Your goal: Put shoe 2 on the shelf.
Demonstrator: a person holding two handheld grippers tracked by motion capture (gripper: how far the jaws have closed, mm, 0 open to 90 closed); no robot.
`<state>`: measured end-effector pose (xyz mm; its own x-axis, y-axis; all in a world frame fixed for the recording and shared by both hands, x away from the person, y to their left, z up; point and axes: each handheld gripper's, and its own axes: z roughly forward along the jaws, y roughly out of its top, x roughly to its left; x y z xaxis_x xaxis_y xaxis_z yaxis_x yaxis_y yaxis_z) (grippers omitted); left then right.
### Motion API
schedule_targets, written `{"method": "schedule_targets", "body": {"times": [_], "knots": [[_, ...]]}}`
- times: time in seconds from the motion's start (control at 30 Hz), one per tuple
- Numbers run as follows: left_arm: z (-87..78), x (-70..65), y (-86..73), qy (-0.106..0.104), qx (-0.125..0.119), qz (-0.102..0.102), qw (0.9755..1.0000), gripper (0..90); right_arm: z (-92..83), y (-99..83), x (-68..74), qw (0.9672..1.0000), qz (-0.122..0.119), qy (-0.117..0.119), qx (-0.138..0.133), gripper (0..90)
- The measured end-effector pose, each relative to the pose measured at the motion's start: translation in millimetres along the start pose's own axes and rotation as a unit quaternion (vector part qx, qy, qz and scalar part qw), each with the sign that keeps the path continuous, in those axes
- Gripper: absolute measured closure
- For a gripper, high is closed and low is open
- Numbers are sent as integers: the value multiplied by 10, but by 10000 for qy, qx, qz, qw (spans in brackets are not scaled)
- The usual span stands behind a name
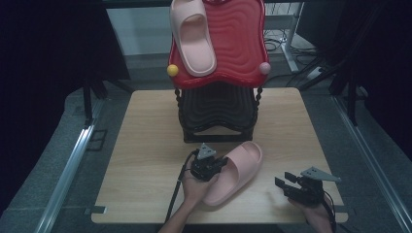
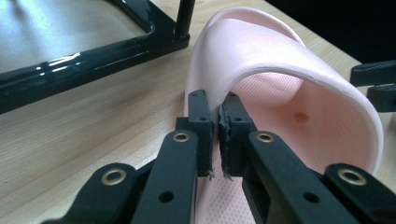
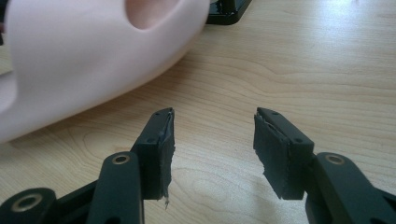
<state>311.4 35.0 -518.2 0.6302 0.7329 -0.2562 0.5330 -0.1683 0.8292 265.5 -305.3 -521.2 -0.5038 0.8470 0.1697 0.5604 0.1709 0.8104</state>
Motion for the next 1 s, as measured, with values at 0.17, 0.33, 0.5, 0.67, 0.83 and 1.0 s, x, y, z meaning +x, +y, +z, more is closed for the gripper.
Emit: {"method": "schedule_targets", "body": {"times": [0.17,0.33,0.5,0.67,0.83,1.0], "knots": [[-112,6,-3,0,-198,-49,9998,850,17,-7,-7,9999,89,-110,15,427],[-228,13,-21,-14,-409,-171,9990,850,32,-19,-22,9997,142,-182,27,396],[-376,21,-8,-2,-603,-195,9980,850,45,-31,-40,9996,172,-199,51,371],[-543,20,22,11,-798,-187,9966,850,71,-48,-50,9995,199,-208,113,345],[-701,29,72,55,-955,-160,9953,850,99,-59,-49,9995,184,-223,156,330],[-838,28,135,68,-1120,-134,9936,849,110,-65,-50,9994,191,-230,165,327]]}}
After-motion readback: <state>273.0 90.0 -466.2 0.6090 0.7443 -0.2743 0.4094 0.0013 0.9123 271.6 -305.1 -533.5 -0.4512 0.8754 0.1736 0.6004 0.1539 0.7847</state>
